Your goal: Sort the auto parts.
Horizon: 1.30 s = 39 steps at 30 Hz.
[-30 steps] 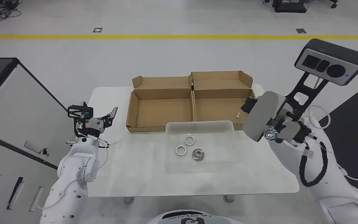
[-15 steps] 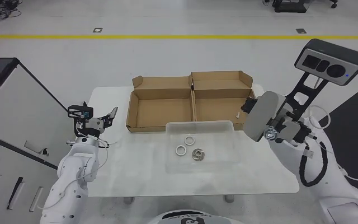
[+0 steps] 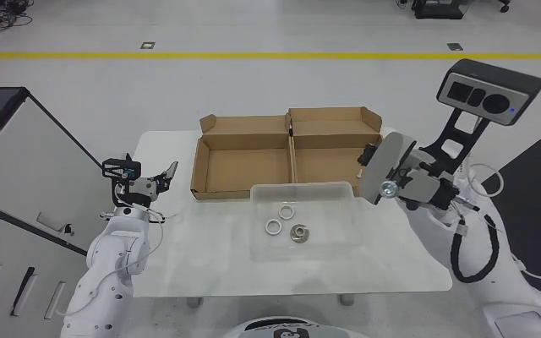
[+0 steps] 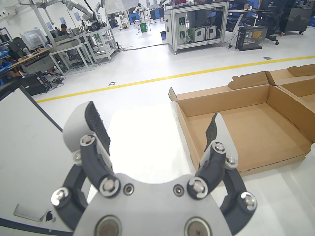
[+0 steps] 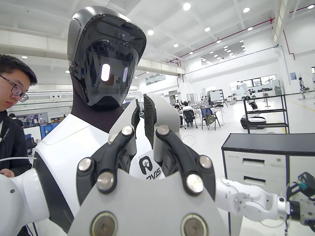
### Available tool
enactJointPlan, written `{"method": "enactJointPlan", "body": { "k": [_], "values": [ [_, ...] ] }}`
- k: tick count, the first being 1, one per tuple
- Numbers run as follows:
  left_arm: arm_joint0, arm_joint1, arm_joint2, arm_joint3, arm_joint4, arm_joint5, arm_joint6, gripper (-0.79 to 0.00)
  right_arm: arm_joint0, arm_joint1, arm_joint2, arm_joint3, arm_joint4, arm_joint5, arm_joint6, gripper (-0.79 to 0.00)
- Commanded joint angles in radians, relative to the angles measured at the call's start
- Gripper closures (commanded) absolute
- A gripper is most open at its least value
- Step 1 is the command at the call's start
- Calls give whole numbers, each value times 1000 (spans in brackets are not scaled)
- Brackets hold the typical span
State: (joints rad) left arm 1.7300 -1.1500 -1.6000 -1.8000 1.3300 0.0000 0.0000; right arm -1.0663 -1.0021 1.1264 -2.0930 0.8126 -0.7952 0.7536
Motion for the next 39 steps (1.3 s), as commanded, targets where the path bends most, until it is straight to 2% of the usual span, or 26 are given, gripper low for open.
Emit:
{"method": "enactJointPlan", "body": {
  "k": [1, 17, 23, 33, 39],
  "values": [
    [0, 0, 0, 0, 0, 0, 0, -785, 0, 0, 0, 0, 0, -1, 0, 0],
    [0, 0, 0, 0, 0, 0, 0, -785, 0, 0, 0, 0, 0, -1, 0, 0],
    [0, 0, 0, 0, 0, 0, 0, -785, -25, 7, 76, 45, -137, 94, 1, 0],
    [0, 0, 0, 0, 0, 0, 0, -785, -123, 44, 312, 172, -185, 229, 186, 0],
    [0, 0, 0, 0, 0, 0, 0, -785, -58, 63, 373, 290, -345, 327, 325, 0]
  ]
}}
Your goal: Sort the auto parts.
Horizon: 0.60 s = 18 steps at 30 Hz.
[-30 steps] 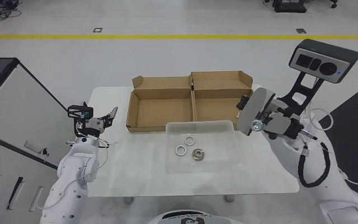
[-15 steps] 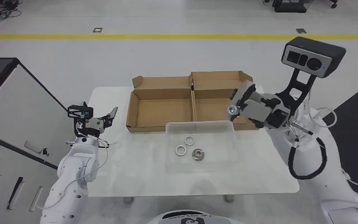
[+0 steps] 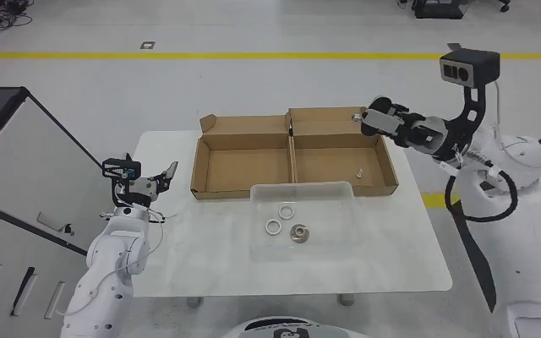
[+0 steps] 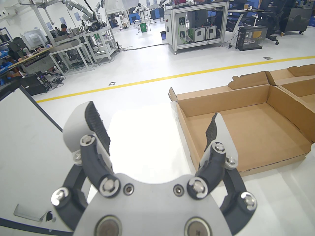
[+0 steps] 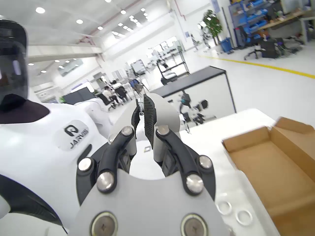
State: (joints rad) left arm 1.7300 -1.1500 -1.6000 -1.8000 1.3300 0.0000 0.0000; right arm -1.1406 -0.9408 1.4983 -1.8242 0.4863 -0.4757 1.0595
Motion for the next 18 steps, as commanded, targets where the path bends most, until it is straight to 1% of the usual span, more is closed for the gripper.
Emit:
{"method": "enactJointPlan", "body": {
  "k": [1, 3, 5, 6, 10, 15, 18],
  "values": [
    [0, 0, 0, 0, 0, 0, 0, -785, 38, 4, 2, 42, -51, 12, 47, 0],
    [0, 0, 0, 0, 0, 0, 0, -785, 84, 7, -8, 88, -86, 16, 87, 0],
    [0, 0, 0, 0, 0, 0, 0, -785, 139, 10, -28, 134, -157, 13, 149, 0],
    [0, 0, 0, 0, 0, 0, 0, -785, 165, 9, -43, 162, -164, 16, 159, 0],
    [0, 0, 0, 0, 0, 0, 0, -785, 290, 10, -127, 249, -347, -11, 258, 0],
    [0, 0, 0, 0, 0, 0, 0, -785, 432, 5, -299, 323, -599, -25, 260, 0],
    [0, 0, 0, 0, 0, 0, 0, -785, 512, 4, -418, 373, -716, -42, 243, 0]
  ]
}}
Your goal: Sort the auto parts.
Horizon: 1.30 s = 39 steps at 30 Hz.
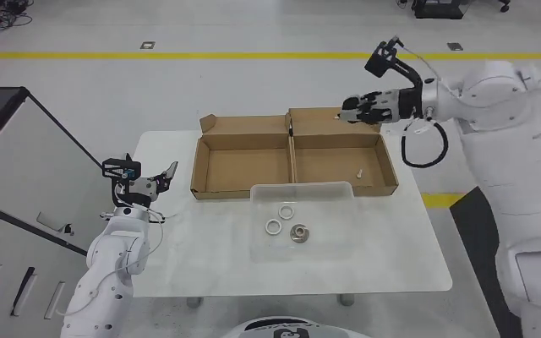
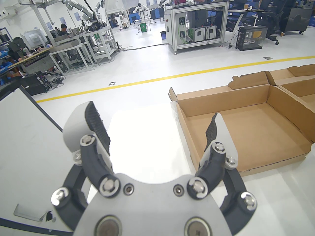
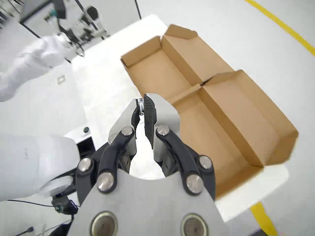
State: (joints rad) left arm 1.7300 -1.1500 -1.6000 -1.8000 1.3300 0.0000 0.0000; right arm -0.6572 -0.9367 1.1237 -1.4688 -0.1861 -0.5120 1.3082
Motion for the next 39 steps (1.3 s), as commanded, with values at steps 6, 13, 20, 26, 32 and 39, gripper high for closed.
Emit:
{"method": "enactJointPlan", "body": {
  "k": [6, 13, 20, 26, 32, 39],
  "values": [
    [0, 0, 0, 0, 0, 0, 0, -785, 173, -5, -248, 149, -161, -54, -54, 0],
    [0, 0, 0, 0, 0, 0, 0, -785, 220, -9, -308, 199, -134, -74, -74, 0],
    [0, 0, 0, 0, 0, 0, 0, -785, 220, -9, -308, 199, -134, -74, -74, 0],
    [0, 0, 0, 0, 0, 0, 0, -785, 205, -10, -315, 187, -153, -58, -100, 0],
    [0, 0, 0, 0, 0, 0, 0, -785, 188, -28, -392, 149, -308, 62, -92, 0],
    [0, 0, 0, 0, 0, 0, 0, -785, 221, -73, -509, 177, -457, 164, -46, 0]
  ]
}}
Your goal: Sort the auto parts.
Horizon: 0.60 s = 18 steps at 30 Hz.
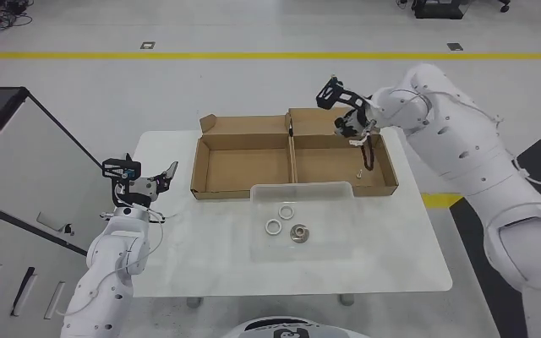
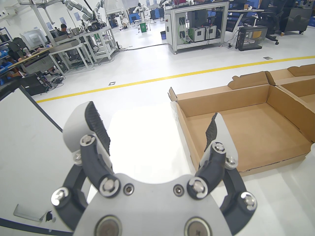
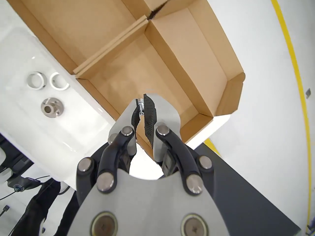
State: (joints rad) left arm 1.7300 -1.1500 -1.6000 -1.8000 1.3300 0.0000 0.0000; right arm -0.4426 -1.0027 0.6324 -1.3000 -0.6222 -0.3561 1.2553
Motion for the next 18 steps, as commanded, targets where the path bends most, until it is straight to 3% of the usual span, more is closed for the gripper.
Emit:
{"method": "enactJointPlan", "body": {
  "k": [1, 11, 18],
  "values": [
    [0, 0, 0, 0, 0, 0, 0, -785, 14, -17, -37, 18, -42, 17, 9, 0],
    [0, 0, 0, 0, 0, 0, 0, -785, 80, -127, -202, 196, -193, 47, -9, 0],
    [0, 0, 0, 0, 0, 0, 0, -785, 103, -197, -258, 338, -226, 46, -43, 0]
  ]
}}
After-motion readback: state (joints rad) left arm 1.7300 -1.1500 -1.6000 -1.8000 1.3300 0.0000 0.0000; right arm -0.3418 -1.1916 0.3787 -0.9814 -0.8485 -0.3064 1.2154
